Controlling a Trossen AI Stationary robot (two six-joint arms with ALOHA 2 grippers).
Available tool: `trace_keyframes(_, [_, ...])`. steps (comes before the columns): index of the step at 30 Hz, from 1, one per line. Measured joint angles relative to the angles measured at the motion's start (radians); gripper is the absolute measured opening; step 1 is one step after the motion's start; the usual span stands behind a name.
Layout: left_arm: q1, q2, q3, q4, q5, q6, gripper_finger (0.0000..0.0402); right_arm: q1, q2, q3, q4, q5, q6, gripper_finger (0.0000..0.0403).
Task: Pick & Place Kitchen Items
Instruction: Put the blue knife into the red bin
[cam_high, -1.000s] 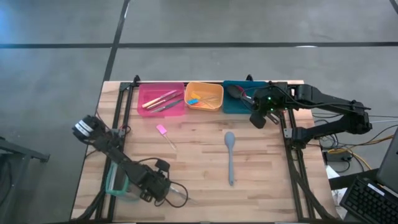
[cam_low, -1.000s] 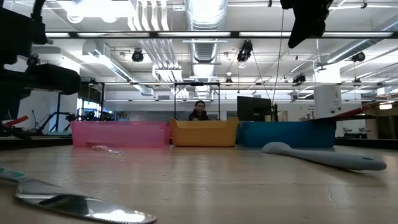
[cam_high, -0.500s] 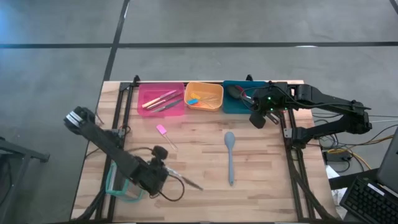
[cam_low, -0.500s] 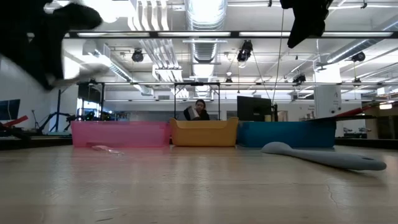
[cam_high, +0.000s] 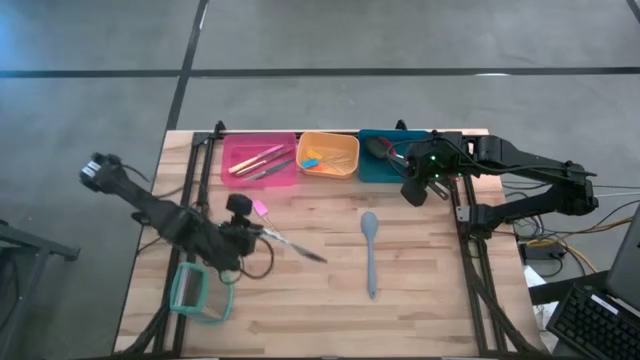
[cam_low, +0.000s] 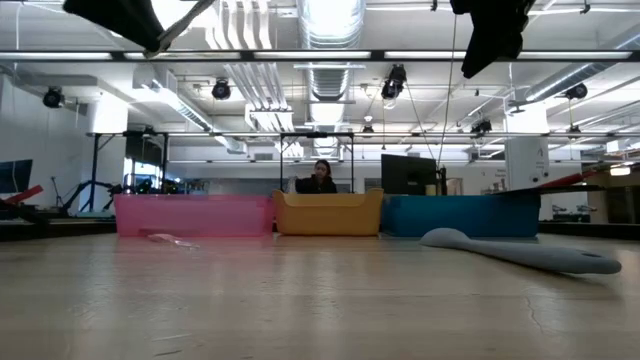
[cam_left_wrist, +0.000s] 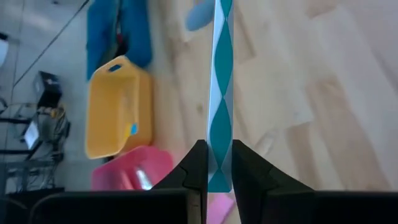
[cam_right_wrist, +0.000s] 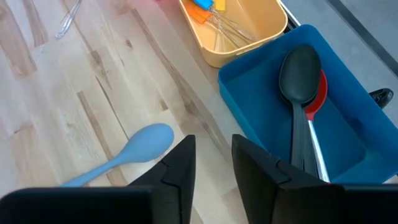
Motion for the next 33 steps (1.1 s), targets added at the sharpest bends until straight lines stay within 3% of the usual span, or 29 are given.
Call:
trace_keyframes(7, [0.131,-0.088,0.0,-0.035,-0.001,0.058,0.0045,0.0,0.0,0.0,0.0,0.0,-0.003,0.0101])
trace_keyframes(16, [0.339,-0.126,0.0,-0.034,0.001,0.169,0.0045,0.0,0.0,0.0,0.002,0.0,-0.003,0.0067])
trace_keyframes(26, [0.625,-0.126,0.0,-0.038,0.153,0.263,0.0045,0.0,0.0,0.0,0.004,0.0,-0.016,0.0039])
trace_keyframes(33, [0.832,-0.133,-0.028,-0.039,0.257,0.341,0.0045,0.0,0.0,0.0,0.003,0.0,-0.019,0.0049])
